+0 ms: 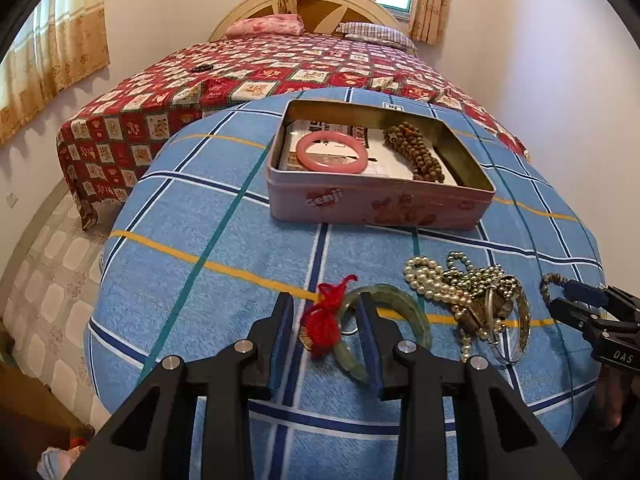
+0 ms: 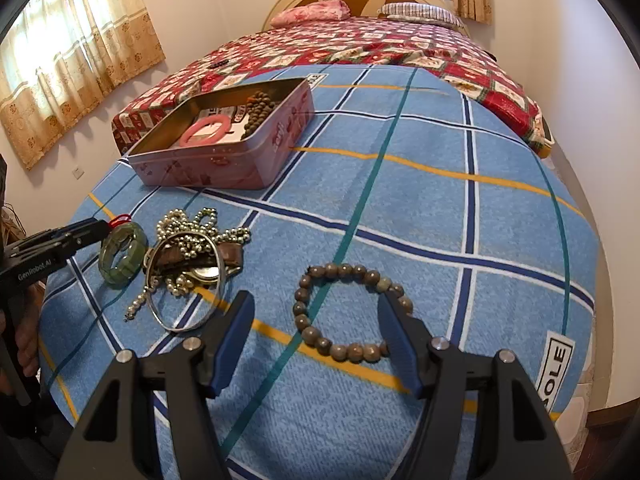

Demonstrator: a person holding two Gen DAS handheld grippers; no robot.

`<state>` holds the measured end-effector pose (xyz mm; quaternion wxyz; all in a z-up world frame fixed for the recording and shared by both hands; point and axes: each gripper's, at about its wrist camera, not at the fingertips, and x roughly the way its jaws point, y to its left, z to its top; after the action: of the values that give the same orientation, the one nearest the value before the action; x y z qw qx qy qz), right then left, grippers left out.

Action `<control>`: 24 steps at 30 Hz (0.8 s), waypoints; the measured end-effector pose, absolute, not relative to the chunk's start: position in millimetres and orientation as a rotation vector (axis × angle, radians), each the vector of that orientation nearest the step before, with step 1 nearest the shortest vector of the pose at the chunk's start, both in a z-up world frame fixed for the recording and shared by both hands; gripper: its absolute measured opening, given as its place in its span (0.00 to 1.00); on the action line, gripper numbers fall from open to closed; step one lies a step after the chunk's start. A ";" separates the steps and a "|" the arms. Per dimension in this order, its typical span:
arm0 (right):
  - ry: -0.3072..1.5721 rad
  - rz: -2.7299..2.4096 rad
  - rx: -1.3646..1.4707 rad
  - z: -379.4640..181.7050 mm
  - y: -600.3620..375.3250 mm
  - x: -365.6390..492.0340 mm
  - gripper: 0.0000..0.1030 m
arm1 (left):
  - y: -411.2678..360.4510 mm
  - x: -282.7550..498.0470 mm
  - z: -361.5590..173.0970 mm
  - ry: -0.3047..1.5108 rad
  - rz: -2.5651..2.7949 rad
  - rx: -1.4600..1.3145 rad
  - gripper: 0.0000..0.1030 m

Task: Organize jewelry
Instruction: 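Close the left tool on the red cord while the right tool grasps the bead bracelet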

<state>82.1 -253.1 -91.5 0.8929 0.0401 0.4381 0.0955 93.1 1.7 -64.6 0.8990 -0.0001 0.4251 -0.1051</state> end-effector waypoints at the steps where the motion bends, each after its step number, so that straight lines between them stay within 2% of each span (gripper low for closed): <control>1: 0.909 0.199 0.083 -91.6 -252.6 82.3 0.65 | 3.2 93.5 -64.9 0.880 -0.220 -0.006 0.32; 6: 0.909 0.201 0.082 -90.5 -251.7 83.3 0.65 | 8.8 95.5 -70.3 0.906 -0.246 -0.057 0.30; 7: 0.907 0.200 0.080 -90.5 -251.2 83.0 0.65 | 10.3 95.2 -70.3 0.904 -0.252 -0.068 0.11; 8: 0.907 0.200 0.079 -89.6 -251.0 83.1 0.65 | 12.0 94.9 -69.8 0.902 -0.251 -0.076 0.04; 24: 0.894 0.147 0.072 -81.4 -269.1 77.8 0.65 | 15.5 87.0 -45.5 0.804 -0.264 -0.060 0.01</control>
<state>77.8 -269.1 -81.4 0.8985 0.0346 0.4318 0.0712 87.0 15.5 -45.5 0.9113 -0.0290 0.3903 -0.1278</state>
